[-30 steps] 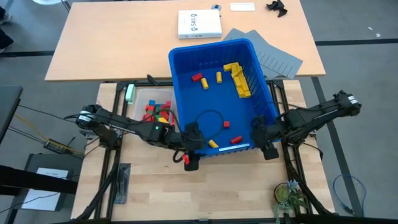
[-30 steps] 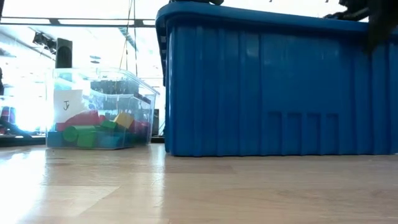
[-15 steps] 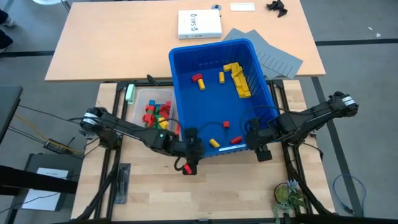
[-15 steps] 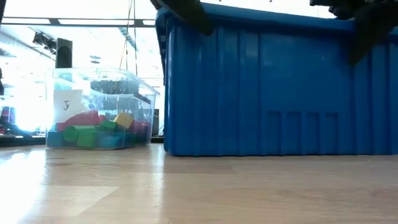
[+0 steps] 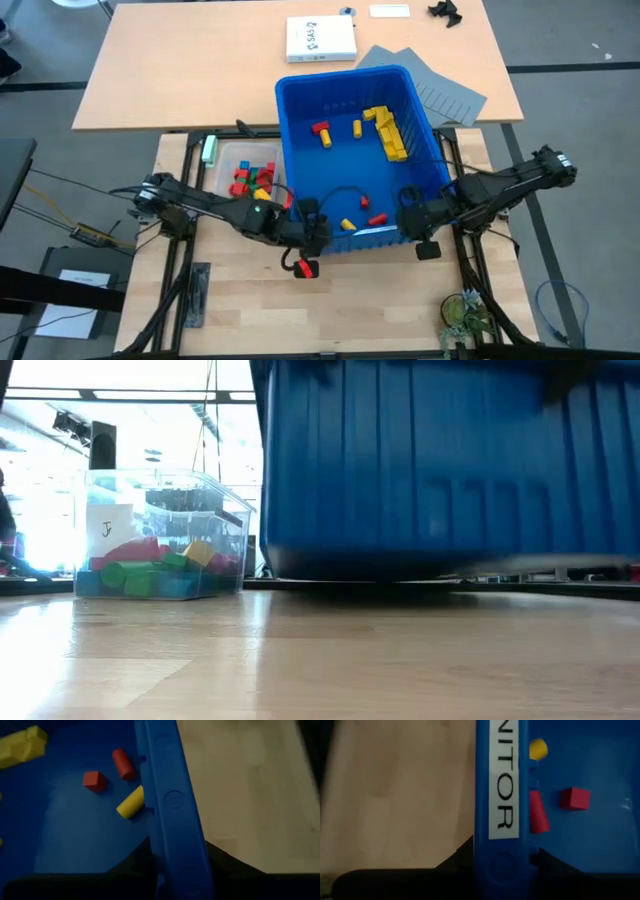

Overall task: Sort blocks
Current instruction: Adjust the blue bin

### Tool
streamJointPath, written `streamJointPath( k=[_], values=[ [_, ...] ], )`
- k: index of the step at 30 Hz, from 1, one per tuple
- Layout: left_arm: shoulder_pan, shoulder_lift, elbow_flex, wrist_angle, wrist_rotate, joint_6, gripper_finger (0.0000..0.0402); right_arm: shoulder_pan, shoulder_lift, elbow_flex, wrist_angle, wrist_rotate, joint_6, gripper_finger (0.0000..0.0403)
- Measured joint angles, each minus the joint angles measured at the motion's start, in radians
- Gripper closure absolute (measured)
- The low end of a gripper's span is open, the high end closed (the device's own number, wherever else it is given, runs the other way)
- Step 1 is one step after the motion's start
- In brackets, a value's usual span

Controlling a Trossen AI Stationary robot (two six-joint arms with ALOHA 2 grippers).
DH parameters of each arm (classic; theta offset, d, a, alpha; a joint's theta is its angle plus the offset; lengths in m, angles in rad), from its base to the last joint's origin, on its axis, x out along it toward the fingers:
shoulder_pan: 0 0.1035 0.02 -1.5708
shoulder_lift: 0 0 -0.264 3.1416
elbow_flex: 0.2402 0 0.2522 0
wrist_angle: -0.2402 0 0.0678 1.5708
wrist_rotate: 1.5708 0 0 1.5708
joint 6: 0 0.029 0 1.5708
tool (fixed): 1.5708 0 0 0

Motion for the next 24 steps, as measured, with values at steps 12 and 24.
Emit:
streamJointPath(
  k=[12,24],
  values=[
    [0.096,0.000,0.351,-0.191,0.034,0.050,0.0289,-0.143,0.003,0.353,-0.205,-0.104,-0.062,0.0327],
    [0.195,0.002,0.521,-0.194,0.109,0.098,0.0285,-0.326,0.005,0.534,-0.264,-0.205,-0.171,0.0326]
  ],
)
